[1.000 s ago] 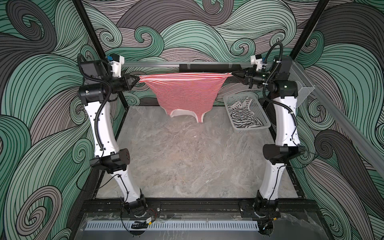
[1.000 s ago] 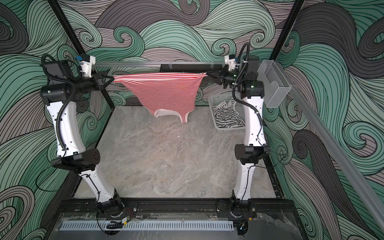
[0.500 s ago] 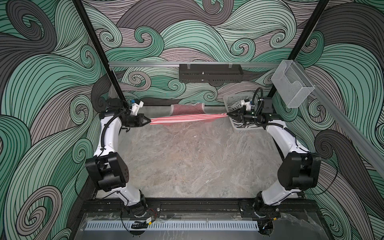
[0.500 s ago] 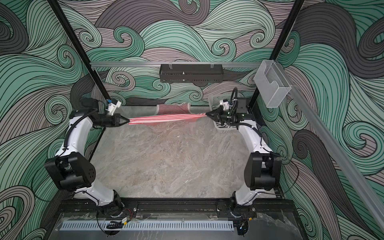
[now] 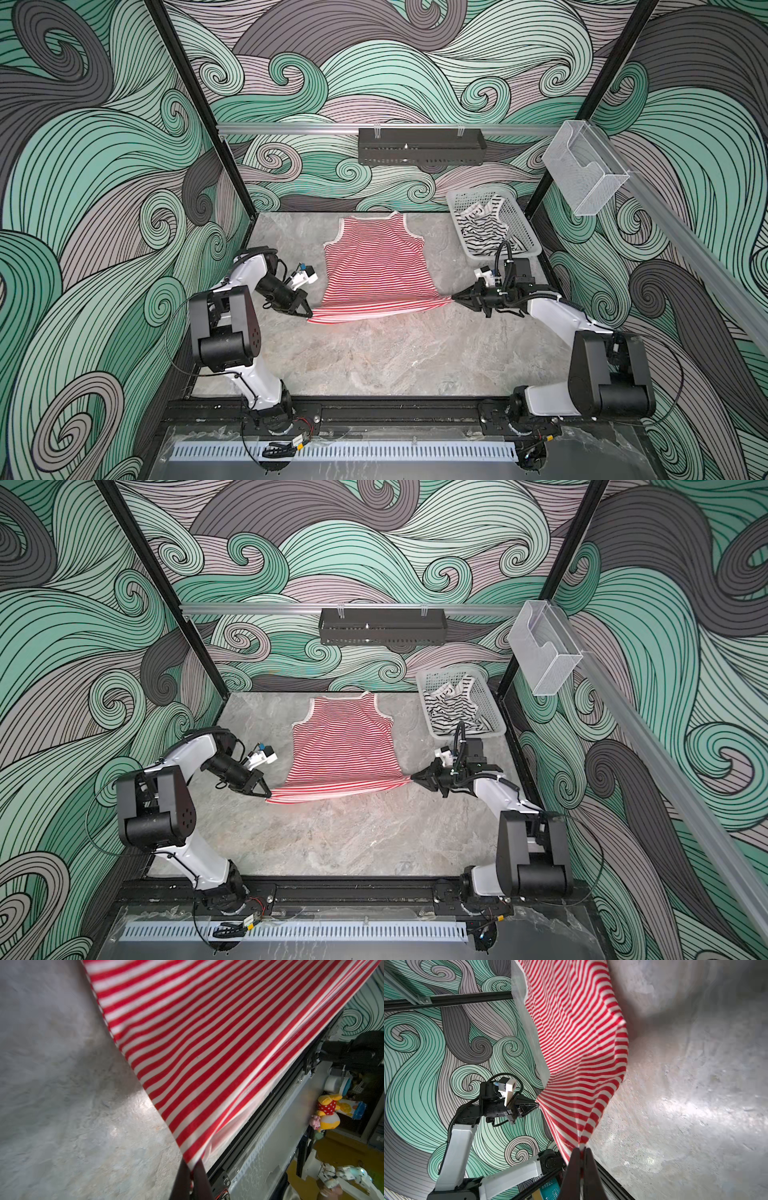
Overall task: Fold and stack the tank tops
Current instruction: 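Swing the tank top down and drag it back toward the robot with both grippers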
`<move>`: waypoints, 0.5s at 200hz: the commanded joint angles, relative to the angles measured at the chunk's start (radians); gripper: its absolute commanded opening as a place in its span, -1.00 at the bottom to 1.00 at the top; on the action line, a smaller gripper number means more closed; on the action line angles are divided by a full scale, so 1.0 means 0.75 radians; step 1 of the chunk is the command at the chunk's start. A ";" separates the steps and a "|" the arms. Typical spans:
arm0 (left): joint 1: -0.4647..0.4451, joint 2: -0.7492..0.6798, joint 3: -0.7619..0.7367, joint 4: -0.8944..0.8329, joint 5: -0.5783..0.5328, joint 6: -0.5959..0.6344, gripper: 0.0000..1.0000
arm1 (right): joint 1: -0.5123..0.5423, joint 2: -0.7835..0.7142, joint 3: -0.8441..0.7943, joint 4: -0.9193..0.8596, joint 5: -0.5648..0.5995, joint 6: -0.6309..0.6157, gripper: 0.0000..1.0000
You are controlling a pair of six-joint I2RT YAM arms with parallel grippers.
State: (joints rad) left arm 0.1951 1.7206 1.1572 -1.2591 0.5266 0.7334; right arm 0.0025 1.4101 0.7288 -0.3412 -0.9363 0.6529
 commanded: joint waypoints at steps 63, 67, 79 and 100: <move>-0.107 0.036 -0.196 0.027 -0.258 0.074 -1.00 | 0.098 -0.069 -0.148 -0.147 0.205 -0.116 -1.00; -0.114 0.039 -0.203 0.032 -0.265 0.073 -0.99 | 0.105 -0.076 -0.149 -0.158 0.220 -0.118 -1.00; -0.128 0.053 -0.222 0.051 -0.295 0.070 -0.94 | 0.126 -0.087 -0.153 -0.192 0.260 -0.130 -1.00; -0.149 0.083 -0.239 0.071 -0.338 0.067 -0.86 | 0.165 -0.092 -0.147 -0.284 0.381 -0.166 -1.00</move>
State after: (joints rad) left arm 0.0998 1.7523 0.9905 -1.2278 0.3531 0.7742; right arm 0.0971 1.3598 0.6174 -0.4503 -0.7864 0.5785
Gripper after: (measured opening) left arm 0.055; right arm 0.054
